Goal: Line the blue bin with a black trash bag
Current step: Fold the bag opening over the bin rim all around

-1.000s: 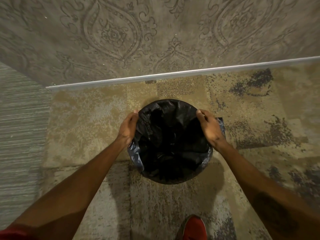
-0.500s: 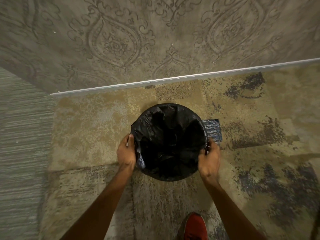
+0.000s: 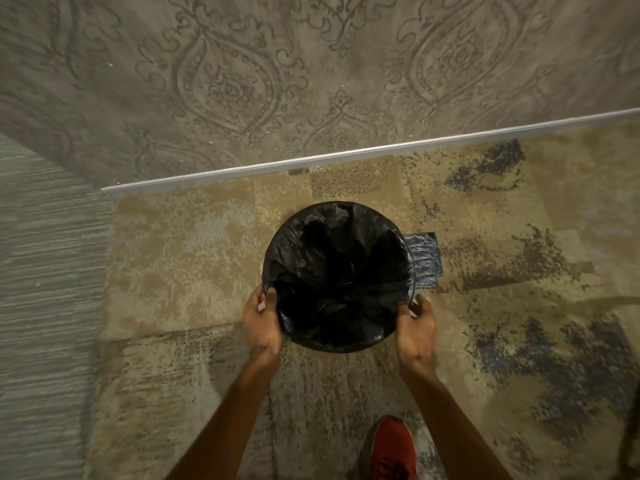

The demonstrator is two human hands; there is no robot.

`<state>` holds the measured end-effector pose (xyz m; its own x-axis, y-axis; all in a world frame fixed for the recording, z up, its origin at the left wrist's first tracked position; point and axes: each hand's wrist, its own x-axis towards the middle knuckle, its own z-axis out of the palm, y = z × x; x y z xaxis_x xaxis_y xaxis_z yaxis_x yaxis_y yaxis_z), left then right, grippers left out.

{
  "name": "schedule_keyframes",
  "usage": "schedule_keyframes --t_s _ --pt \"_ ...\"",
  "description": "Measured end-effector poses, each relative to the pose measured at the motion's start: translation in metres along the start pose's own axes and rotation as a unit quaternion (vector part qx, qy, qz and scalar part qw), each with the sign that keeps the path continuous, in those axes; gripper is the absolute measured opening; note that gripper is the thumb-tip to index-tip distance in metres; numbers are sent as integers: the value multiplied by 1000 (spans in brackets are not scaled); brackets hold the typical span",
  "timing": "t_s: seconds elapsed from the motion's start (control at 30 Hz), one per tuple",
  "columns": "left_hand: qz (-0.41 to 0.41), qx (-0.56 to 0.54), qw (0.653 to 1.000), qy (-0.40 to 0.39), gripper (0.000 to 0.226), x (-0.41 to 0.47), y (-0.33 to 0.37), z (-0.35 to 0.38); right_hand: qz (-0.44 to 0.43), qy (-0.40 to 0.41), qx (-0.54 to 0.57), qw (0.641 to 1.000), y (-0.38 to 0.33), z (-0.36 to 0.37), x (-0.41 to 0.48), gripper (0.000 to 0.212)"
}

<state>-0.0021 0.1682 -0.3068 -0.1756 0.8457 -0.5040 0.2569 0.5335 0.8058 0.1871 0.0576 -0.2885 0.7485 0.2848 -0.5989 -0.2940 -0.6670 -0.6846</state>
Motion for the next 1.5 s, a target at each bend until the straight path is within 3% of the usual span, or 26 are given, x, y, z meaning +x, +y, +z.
schedule_keyframes --t_s 0.13,0.27,0.37,0.47,0.6,0.7,0.83,1.13,1.37,1.5 --pt "-22 -43 998 31 41 -4 -1 -5 9 -17 23 1000 2 0 -8 52" --pt "-6 37 995 91 42 -8 -1 -15 26 19 31 999 2 0 -14 55" --pt "-9 64 997 34 45 -7 3 -15 15 9 3 1000 0 5 -15 40" --pt "-49 51 997 -37 29 -1 6 -9 37 -10 7 999 3 9 -10 35" --pt "-77 -11 996 -46 21 4 4 -9 49 -12 38 998 11 10 -4 33" --pt "-51 4 997 -65 26 5 3 -14 61 -25 116 991 12 8 -1 35" --pt "-30 30 997 -60 13 4 3 -25 73 -52 176 980 8 6 -6 32" --pt "-5 0 999 -53 10 -6 28 -107 44 -101 200 974 -24 27 -72 28" --pt "9 49 999 -3 8 11 72 -176 18 -139 209 968 -66 61 -132 19" --pt "16 2 1000 -2 9 22 98 -207 6 -162 199 967 -95 82 -152 22"
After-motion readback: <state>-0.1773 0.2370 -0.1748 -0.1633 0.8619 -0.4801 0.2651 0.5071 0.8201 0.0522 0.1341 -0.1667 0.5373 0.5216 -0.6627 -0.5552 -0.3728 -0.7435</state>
